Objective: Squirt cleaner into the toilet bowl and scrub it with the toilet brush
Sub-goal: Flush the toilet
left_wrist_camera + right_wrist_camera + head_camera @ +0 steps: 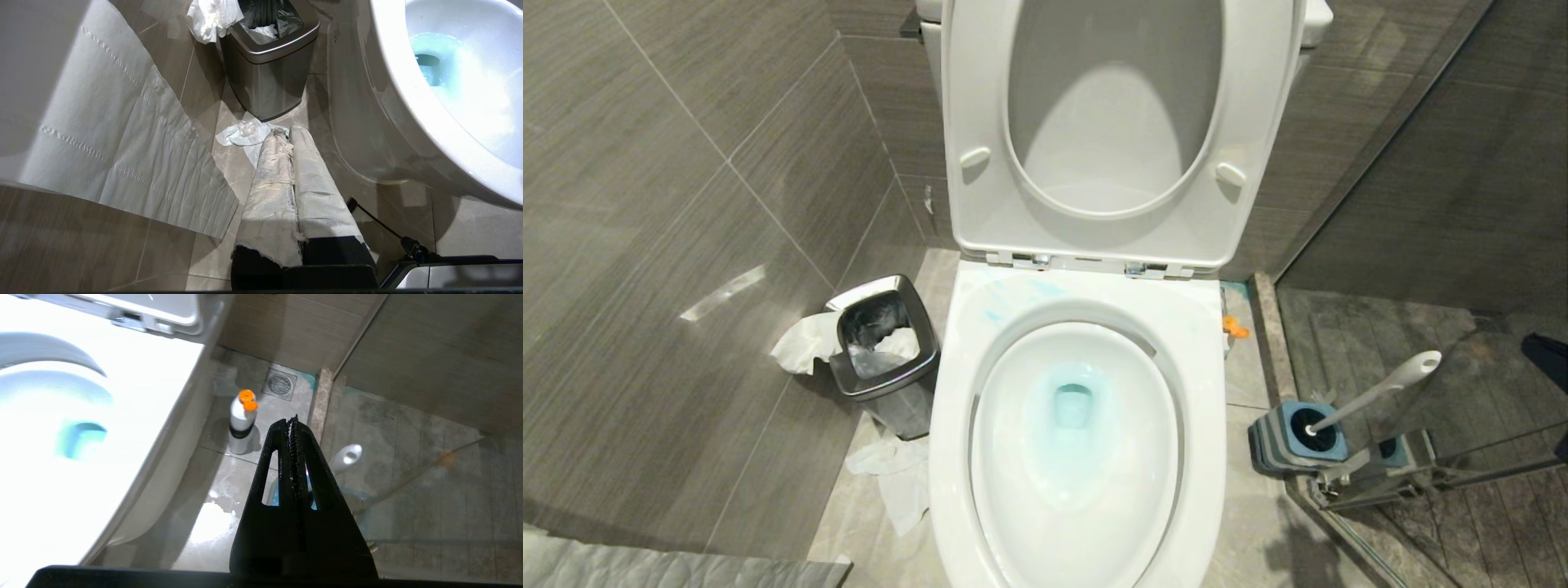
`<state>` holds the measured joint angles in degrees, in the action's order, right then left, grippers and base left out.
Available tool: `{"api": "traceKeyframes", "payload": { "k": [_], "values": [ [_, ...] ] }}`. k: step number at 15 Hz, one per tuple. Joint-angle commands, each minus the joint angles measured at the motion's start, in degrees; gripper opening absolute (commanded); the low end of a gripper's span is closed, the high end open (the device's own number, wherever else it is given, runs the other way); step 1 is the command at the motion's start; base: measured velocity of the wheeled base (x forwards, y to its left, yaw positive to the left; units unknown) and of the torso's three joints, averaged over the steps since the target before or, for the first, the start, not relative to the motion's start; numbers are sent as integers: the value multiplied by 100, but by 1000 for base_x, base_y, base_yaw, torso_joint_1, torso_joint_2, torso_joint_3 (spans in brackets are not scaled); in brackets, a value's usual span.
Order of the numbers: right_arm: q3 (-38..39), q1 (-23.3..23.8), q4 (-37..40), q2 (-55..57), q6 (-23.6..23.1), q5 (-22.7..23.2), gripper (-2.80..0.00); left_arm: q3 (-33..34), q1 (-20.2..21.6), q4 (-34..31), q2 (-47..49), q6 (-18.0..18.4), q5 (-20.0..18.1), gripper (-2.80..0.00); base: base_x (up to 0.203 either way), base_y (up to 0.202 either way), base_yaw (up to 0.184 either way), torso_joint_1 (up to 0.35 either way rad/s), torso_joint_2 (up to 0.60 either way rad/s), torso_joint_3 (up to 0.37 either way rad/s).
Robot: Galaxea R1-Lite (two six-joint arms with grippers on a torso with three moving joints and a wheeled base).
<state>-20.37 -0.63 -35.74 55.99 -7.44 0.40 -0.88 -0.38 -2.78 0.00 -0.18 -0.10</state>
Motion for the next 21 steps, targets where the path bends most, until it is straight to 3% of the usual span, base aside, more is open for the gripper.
{"api": "traceKeyframes", "payload": {
  "k": [1,7,12,21],
  "values": [
    [394,-75,103,-1161,28,3,-280,0,3,-3,9,1,1,-280,0,0,0,0,0,0],
    [1671,-36,506,-3623,245,-15,-280,0,3,-3,9,1,1,-280,0,0,0,0,0,0],
    [1883,-1,1655,-5071,341,-32,-280,0,3,-3,9,1,1,-280,0,0,0,0,0,0],
    [2030,2,2965,-5599,450,-3,-280,0,3,-3,9,1,1,-280,0,0,0,0,0,0]
  ]
}}
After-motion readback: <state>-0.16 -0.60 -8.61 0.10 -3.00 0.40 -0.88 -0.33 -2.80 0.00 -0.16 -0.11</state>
